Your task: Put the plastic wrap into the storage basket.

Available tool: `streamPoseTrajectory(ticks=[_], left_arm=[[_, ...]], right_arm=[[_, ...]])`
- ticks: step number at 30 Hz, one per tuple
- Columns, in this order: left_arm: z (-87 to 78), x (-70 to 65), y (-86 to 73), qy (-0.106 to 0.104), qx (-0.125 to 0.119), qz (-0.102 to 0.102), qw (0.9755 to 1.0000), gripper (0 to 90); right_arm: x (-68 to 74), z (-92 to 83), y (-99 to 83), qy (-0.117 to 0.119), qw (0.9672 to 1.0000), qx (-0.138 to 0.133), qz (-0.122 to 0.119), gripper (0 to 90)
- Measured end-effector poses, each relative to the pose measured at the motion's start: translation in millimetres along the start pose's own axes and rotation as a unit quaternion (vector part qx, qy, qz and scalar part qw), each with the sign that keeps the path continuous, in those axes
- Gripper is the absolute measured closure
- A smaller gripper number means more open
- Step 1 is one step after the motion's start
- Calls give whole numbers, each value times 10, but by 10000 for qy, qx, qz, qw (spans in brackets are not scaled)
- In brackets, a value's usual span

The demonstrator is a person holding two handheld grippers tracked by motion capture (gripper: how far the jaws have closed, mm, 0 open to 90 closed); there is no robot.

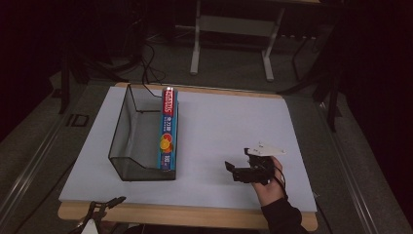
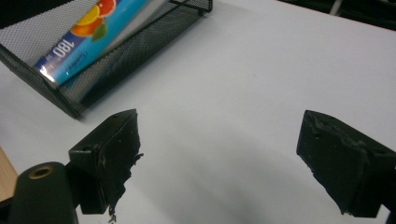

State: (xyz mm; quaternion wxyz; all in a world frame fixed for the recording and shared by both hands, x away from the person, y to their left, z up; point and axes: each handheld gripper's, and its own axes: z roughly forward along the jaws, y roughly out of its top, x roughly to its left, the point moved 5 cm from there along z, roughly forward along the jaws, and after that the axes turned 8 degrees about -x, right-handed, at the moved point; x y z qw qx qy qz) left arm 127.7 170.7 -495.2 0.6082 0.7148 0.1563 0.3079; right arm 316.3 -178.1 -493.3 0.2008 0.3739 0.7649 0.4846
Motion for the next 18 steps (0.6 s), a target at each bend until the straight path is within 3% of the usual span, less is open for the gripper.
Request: streamPoseTrajectory(ticks=[6, 9, 18], left_arm=[[2, -6, -1, -13, 10, 9, 10000, 1], [1, -5, -1, -5, 15, 15, 10000, 1], [-3, -5, -3, -23, 21, 15, 10000, 1]], right_arm=[[-42, -135, -124, -85, 9999, -15, -126, 130], [-60, -193, -165, -98, 9999, -72, -66, 130], [-191, -359, -377, -429, 9989, 101, -126, 130]])
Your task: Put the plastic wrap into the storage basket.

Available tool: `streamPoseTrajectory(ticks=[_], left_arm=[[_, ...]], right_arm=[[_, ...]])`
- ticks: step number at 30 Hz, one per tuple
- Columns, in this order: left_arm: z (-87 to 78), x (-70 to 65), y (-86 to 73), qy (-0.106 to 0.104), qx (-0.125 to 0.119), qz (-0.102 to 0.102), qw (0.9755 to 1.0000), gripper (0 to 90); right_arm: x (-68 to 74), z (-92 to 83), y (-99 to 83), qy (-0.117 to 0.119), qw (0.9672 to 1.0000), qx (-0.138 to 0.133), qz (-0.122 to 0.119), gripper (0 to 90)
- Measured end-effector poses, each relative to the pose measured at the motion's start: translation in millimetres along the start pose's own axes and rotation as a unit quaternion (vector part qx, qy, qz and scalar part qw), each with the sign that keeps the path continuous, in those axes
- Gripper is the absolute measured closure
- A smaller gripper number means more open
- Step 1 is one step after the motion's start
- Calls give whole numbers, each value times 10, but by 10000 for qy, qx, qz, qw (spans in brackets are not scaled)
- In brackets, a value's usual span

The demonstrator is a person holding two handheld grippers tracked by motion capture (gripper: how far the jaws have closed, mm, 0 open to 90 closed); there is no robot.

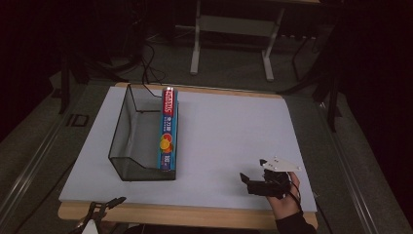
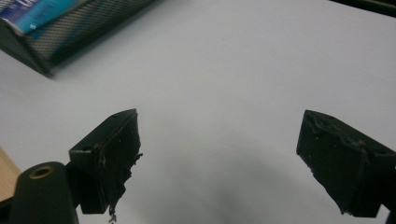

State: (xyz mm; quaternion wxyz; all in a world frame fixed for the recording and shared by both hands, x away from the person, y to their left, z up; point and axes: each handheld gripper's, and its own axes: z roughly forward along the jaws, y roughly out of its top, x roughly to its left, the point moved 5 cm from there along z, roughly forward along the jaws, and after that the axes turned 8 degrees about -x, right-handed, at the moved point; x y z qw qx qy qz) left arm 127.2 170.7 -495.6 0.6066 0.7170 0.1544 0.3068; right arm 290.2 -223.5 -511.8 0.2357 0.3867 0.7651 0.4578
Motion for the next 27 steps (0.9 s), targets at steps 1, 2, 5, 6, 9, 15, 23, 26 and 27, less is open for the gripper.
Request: streamPoseTrajectory(ticks=[1, 2, 5, 6, 9, 15, 23, 26, 27], left_arm=[[1, -2, -2, -8, 5, -4, 10000, 1], [1, -3, -3, -14, 12, -6, 10000, 1], [4, -5, -7, -20, 29, -8, 10000, 1], [5, -5, -9, -24, 38, -10, 10000, 1], [9, -2, -17, -30, 65, -25, 10000, 1], [24, 24, -54, 57, 202, -83, 9997, 1], [23, 62, -76, 88, 221, -250, 9994, 1], [24, 75, -86, 108, 244, -314, 9991, 1], [25, 82, -95, 111, 263, -340, 9990, 1]], right_arm=[[-26, -22, -19, -7, 10000, -5, 22, 129], [-47, -44, -38, -18, 10000, -19, 62, 130], [-99, -105, -94, -53, 9999, 21, 119, 130], [-112, -124, -112, -84, 9999, 40, 129, 130], [-150, -182, -172, -186, 9997, 94, 136, 134], [-212, -238, -256, -235, 9994, 132, 239, 134], [-269, -202, -314, -296, 9990, 191, 291, 136], [-289, -196, -328, -315, 9989, 194, 298, 137], [-302, -192, -334, -335, 9988, 192, 313, 137]])
